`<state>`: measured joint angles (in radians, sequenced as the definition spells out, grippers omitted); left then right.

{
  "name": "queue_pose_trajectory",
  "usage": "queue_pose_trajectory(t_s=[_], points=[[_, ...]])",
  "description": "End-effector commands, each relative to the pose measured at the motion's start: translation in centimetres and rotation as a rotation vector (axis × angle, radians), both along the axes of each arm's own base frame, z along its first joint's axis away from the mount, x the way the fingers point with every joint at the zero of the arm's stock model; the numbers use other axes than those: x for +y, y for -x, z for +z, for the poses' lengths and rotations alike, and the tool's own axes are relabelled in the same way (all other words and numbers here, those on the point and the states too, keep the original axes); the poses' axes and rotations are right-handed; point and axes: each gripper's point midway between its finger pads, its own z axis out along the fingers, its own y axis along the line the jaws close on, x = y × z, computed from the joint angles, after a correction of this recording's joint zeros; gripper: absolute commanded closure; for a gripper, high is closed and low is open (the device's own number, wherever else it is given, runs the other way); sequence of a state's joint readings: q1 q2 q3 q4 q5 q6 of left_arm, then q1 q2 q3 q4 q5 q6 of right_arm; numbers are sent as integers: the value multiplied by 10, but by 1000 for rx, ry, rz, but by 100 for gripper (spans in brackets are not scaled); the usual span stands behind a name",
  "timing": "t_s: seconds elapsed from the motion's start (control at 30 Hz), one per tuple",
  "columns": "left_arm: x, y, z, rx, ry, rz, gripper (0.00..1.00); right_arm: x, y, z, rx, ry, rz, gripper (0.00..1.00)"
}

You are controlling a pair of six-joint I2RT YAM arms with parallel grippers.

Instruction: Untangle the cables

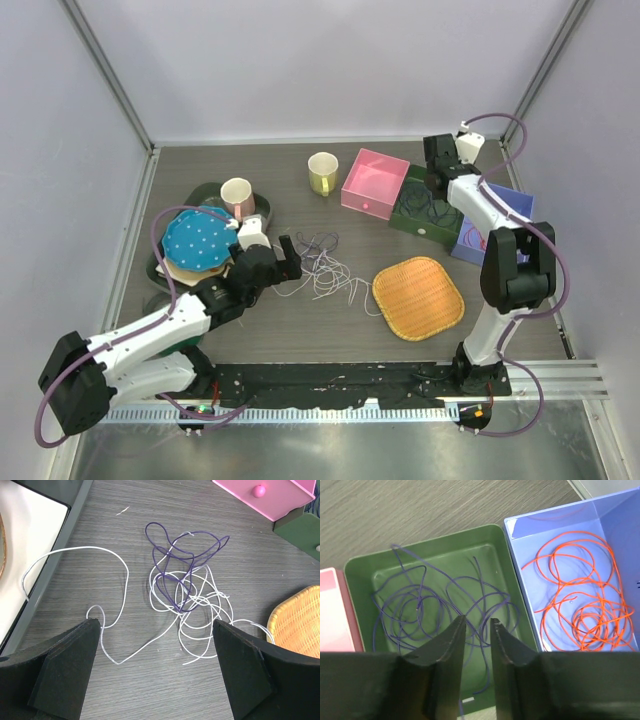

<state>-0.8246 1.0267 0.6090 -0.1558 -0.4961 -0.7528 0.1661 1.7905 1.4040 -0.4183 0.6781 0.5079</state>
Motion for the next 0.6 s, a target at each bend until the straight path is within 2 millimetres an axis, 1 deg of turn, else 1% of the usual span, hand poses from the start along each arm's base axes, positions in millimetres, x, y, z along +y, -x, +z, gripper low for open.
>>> queue_pose_trajectory(t_s=[0.0, 0.03, 0.07, 0.1, 0.13, 0.17, 0.2, 0.23, 0.27, 0.3, 0.33, 0.37, 0.47, 0.5, 0.53, 0.57], points=[[4, -3, 11, -26, 20, 29, 0, -3, 8, 41, -81, -14, -13, 53], [4, -2, 11, -26, 21, 26, 0, -2, 10, 51, -105, -22, -6, 48], [4, -1, 10, -26, 21, 26, 0, 4, 8, 58, -124, -30, 38, 45], [5, -1, 10, -25, 22, 27, 0, 6, 10, 59, -127, -33, 62, 38], [5, -1, 10, -28, 23, 28, 0, 10, 12, 73, -165, -44, 85, 36], [5, -1, 9, -27, 22, 26, 0, 20, 8, 81, -189, -55, 158, 35], [5, -1, 10, -29, 24, 28, 0, 30, 10, 80, -189, -63, 218, 31], [5, -1, 10, -29, 27, 28, 0, 39, 13, 94, -222, -74, 283, 31], [5, -1, 10, -27, 28, 28, 0, 53, 10, 104, -263, -71, 368, 30], [4, -1, 9, -27, 29, 27, 0, 72, 14, 99, -255, -89, 463, 28], [4, -1, 9, -23, 30, 27, 0, 88, 17, 101, -262, -92, 526, 27], [4, -1, 8, -19, 30, 25, 0, 98, 19, 109, -287, -88, 568, 27], [5, 1, 7, -9, 35, 26, 0, 149, 33, 100, -236, -98, 838, 27], [6, 2, 5, -7, 41, 32, 0, 177, 45, 92, -204, -109, 1010, 27], [6, 2, 4, -9, 48, 35, 0, 214, 61, 88, -188, -105, 1141, 27], [7, 2, 3, -7, 49, 40, 0, 235, 72, 80, -167, -100, 1239, 27]])
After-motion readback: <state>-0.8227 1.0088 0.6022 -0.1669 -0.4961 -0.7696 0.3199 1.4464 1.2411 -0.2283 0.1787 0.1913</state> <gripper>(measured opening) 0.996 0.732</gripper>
